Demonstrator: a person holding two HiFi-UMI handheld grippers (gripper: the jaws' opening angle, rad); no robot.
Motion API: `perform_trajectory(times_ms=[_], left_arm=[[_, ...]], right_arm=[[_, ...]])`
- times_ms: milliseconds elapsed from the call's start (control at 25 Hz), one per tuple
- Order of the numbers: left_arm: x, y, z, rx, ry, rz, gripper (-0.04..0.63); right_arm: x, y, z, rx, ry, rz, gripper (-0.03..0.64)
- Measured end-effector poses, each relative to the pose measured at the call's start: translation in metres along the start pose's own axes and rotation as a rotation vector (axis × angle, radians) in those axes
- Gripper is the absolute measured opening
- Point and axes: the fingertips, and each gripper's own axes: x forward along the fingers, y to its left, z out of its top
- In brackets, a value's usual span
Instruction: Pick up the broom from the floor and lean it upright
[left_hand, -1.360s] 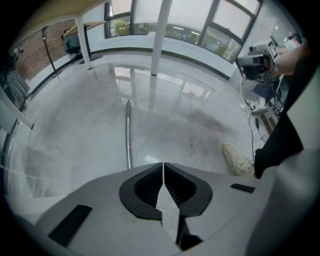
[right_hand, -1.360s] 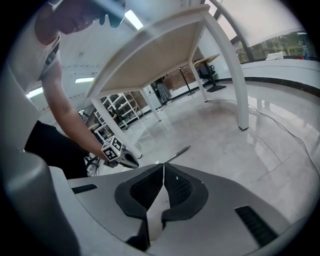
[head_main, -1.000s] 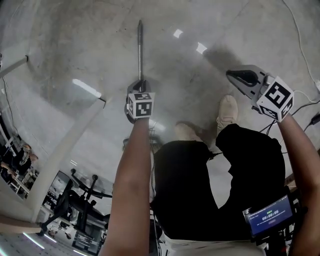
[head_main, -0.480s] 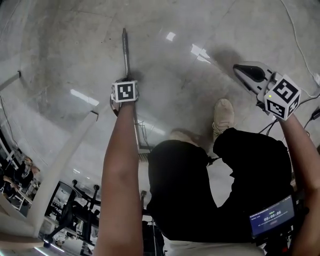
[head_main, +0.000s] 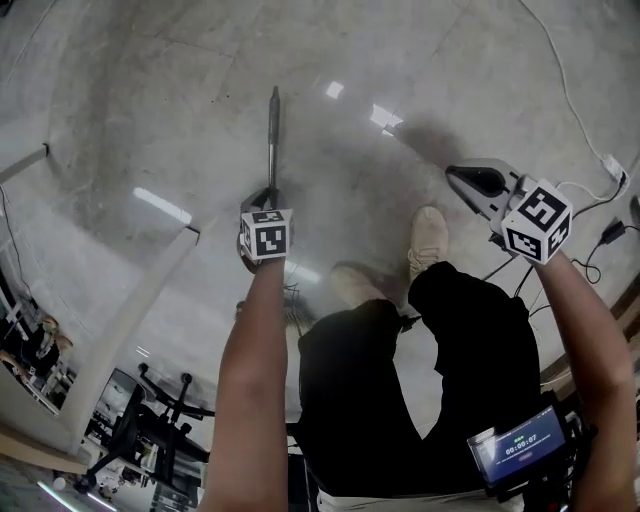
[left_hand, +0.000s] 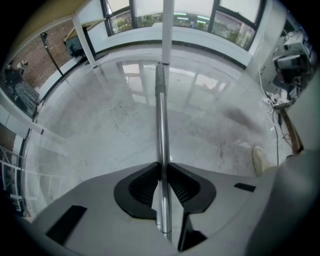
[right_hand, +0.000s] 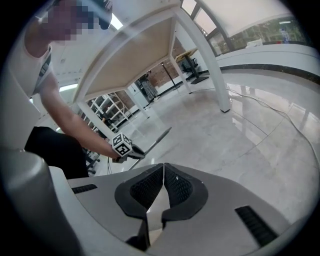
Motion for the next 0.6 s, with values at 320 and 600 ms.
perform_trajectory(times_ms=[320, 600], left_arm=[[-0.123, -0.047, -0.007, 0.072, -0.123, -0.036, 0.075], [-0.217, -0.05, -0.048, 0.041, -0.145, -0.017, 0.075]], right_arm=[[-0.024, 0.088, 0.038, -0.024, 0.044, 0.096, 0.018], [-0.038, 0.177, 0.058, -0.096, 0.111, 0.199, 0.018]])
